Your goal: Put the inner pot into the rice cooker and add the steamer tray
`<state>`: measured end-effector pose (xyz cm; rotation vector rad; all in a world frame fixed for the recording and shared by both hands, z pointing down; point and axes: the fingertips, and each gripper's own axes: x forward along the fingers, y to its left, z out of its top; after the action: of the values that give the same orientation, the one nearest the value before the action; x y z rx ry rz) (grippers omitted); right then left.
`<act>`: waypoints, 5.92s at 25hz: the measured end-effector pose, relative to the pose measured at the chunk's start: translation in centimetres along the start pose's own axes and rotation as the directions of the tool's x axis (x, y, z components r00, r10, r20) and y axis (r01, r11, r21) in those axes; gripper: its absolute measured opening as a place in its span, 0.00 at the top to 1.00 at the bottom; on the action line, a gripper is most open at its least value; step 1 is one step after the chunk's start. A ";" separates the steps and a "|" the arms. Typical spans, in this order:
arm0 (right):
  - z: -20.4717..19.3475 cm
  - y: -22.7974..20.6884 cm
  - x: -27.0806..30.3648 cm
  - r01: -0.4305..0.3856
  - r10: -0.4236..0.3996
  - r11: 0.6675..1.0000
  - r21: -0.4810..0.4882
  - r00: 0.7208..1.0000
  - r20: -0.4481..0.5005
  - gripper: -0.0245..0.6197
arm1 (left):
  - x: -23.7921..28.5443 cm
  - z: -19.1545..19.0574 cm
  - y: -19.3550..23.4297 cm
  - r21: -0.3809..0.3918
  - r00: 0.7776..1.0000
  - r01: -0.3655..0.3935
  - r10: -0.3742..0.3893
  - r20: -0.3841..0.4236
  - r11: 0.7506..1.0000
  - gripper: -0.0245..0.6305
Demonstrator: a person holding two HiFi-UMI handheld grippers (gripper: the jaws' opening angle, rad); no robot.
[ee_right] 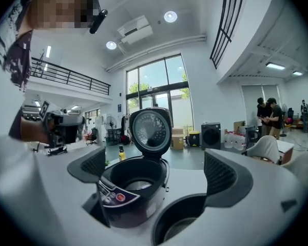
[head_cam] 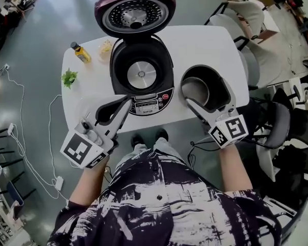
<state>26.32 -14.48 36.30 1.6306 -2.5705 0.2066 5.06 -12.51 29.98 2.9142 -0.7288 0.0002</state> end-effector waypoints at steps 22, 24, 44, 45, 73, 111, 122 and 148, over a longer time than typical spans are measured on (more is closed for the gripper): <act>-20.2 -21.8 -1.7 0.347 -0.207 0.918 0.191 0.831 -0.516 0.11 | 3.5 -1.6 -0.4 -0.025 0.998 0.034 -0.035 -0.046 0.999 0.96; -21.2 -21.8 -1.1 0.335 -0.174 0.920 0.206 0.816 -0.551 0.11 | 3.4 -1.8 -0.3 -0.030 0.999 0.028 -0.029 -0.046 0.999 0.96; -29.2 -21.5 -0.4 0.403 -0.013 0.889 0.218 0.498 -0.867 0.64 | 1.9 -2.4 0.5 -0.048 0.999 -0.021 0.019 -0.042 0.999 0.96; -29.3 -21.9 -0.6 0.422 -0.032 0.885 0.198 0.479 -0.877 0.69 | 1.8 -2.3 0.6 -0.049 0.999 -0.021 0.019 -0.042 0.999 0.96; -28.7 -23.8 -3.7 0.452 -0.060 0.887 0.099 0.324 -0.944 0.96 | -0.4 -1.9 1.3 -0.063 0.998 -0.055 0.054 -0.023 0.996 0.96; -3.6 -6.6 13.2 0.063 0.312 0.897 0.438 0.612 -0.727 0.96 | -8.1 1.8 0.6 -0.028 0.993 -0.068 0.070 0.096 0.997 0.96; -8.7 -2.0 18.3 0.115 0.283 0.909 0.401 0.536 -0.796 0.95 | -14.0 1.3 2.7 -0.044 0.975 -0.183 0.187 0.123 0.982 0.96; -15.1 -2.3 19.5 0.307 0.010 0.941 0.145 0.403 -0.915 0.95 | -17.5 -0.5 5.3 -0.093 0.964 -0.226 0.237 0.122 0.970 0.96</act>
<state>20.11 -30.42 54.21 1.2192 -1.5336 1.1614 -12.84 -8.88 30.55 2.7576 -1.0624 -0.1940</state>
